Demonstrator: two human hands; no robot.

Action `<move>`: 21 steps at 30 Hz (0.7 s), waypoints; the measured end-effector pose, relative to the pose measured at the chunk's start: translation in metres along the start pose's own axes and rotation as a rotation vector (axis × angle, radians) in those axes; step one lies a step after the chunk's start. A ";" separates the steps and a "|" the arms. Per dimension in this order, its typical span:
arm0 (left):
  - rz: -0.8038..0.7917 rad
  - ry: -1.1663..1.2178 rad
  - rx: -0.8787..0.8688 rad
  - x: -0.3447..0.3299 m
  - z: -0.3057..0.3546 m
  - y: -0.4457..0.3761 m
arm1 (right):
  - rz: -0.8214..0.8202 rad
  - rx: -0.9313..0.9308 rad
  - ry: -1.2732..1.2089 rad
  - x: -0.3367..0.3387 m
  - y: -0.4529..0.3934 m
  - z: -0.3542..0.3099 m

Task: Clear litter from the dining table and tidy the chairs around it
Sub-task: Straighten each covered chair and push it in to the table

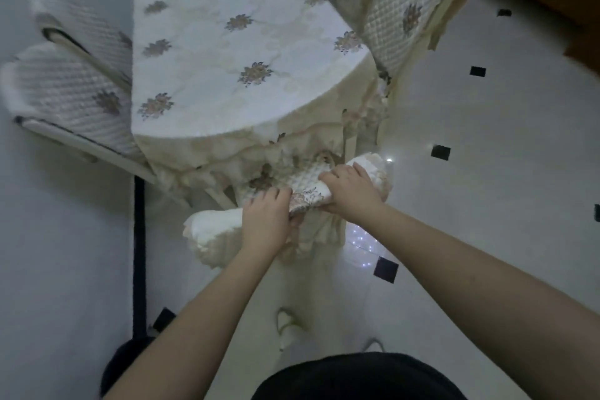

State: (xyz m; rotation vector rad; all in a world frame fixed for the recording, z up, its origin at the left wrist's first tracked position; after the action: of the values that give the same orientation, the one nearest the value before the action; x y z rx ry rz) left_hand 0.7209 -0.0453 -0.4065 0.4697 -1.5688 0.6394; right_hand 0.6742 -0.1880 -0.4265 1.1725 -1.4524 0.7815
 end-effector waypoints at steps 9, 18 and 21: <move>0.079 0.002 0.266 -0.003 -0.053 0.046 | 0.041 0.084 0.053 -0.002 -0.014 0.004; -0.045 0.095 0.205 -0.019 -0.090 0.043 | 0.006 0.170 0.077 -0.004 -0.025 0.007; -0.035 0.064 0.187 -0.016 -0.096 0.047 | -0.066 0.248 0.098 -0.003 -0.028 0.005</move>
State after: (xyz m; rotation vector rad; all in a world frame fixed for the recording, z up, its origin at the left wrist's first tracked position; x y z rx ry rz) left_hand 0.7655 0.0511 -0.4254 0.6086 -1.4437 0.7705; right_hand 0.6991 -0.2006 -0.4344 1.3421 -1.2558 0.9796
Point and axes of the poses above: each hand's wrist, its own y-axis away from the middle knuckle, its own x-axis out of the back of the hand, z = x × y, the point moved 9 cm from there along -y, towards the middle knuckle, and after that the axes turned 7 degrees about -x, right-handed, at the moved point
